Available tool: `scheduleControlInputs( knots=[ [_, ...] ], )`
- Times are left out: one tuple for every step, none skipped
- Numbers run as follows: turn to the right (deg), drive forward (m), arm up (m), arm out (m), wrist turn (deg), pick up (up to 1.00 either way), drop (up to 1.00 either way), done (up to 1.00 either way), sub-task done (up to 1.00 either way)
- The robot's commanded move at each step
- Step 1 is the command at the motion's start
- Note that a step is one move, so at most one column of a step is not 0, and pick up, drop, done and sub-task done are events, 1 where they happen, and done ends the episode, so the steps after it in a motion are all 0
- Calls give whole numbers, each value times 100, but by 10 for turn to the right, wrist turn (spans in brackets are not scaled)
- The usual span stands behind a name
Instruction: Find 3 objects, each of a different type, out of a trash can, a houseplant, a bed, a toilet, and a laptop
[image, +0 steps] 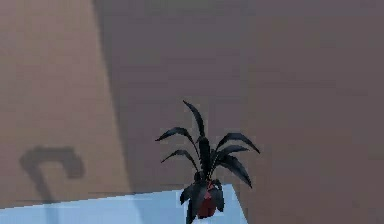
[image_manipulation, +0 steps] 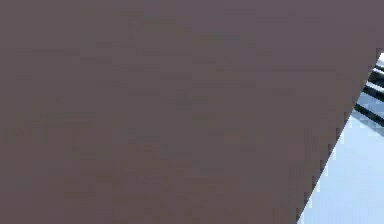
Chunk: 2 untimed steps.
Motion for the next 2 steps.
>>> scheduleControlInputs(
  knots=[
    [0, 10, 0, 0, 0, 0, 0, 0, 0],
    [0, 0, 0, 0, 0, 0, 0, 100, 0]
  ],
)
